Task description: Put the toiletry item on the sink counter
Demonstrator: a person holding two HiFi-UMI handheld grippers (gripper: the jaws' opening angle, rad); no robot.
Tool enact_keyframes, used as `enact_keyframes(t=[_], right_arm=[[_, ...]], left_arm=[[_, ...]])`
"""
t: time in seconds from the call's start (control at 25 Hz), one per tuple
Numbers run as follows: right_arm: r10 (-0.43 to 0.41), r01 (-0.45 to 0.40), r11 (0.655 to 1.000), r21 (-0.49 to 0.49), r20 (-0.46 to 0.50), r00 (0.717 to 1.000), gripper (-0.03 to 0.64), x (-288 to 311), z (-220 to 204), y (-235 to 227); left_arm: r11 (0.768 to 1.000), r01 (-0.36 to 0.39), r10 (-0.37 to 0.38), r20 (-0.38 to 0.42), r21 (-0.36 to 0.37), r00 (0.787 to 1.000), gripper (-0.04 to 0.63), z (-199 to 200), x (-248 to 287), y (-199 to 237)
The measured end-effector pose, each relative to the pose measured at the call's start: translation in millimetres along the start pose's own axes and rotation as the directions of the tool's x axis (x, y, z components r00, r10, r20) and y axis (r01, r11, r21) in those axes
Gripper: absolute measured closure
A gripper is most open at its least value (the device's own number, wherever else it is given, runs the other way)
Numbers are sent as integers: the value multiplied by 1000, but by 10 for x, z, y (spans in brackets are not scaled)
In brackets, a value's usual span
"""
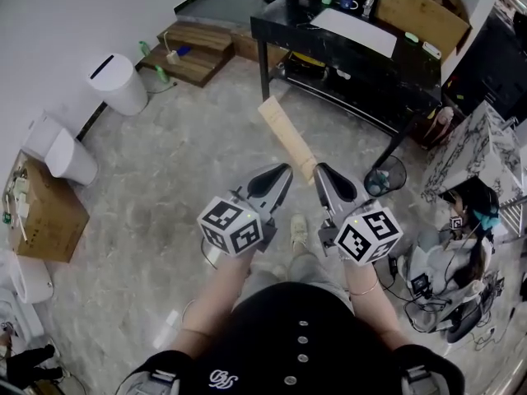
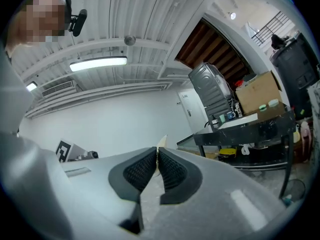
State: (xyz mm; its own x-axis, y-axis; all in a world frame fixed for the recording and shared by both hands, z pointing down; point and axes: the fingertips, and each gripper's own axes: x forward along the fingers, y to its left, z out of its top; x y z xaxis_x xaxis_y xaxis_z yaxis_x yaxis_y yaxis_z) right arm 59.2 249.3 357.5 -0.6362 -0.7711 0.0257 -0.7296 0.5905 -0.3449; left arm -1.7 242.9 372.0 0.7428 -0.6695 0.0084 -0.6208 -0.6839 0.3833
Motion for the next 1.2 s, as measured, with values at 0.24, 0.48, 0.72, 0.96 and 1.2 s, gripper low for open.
enact_keyframes(t=[0.24, 0.48, 0.72, 0.96, 1.2], right_arm=[[14, -14, 1000, 2, 8, 1000, 603, 301, 77, -292], [29, -29, 1000, -2, 19, 999, 603, 692, 279, -646], [62, -61, 998, -32, 30, 998, 603, 1031, 506, -991], [108, -106, 993, -60, 32, 994, 603, 1301, 671, -1207], [111, -110, 993, -48, 22, 994, 603, 1357, 678, -1371]], left_arm=[[1000, 2, -3, 30, 10, 1000, 581, 138, 275, 212], [1000, 4, -4, 37, 9, 999, 581, 340, 665, 532], [999, 1, -3, 50, 40, 999, 581, 578, 1075, 843], [998, -29, 24, 90, 52, 996, 581, 737, 1386, 1054], [999, -26, 21, 105, 43, 994, 583, 739, 1546, 1116]])
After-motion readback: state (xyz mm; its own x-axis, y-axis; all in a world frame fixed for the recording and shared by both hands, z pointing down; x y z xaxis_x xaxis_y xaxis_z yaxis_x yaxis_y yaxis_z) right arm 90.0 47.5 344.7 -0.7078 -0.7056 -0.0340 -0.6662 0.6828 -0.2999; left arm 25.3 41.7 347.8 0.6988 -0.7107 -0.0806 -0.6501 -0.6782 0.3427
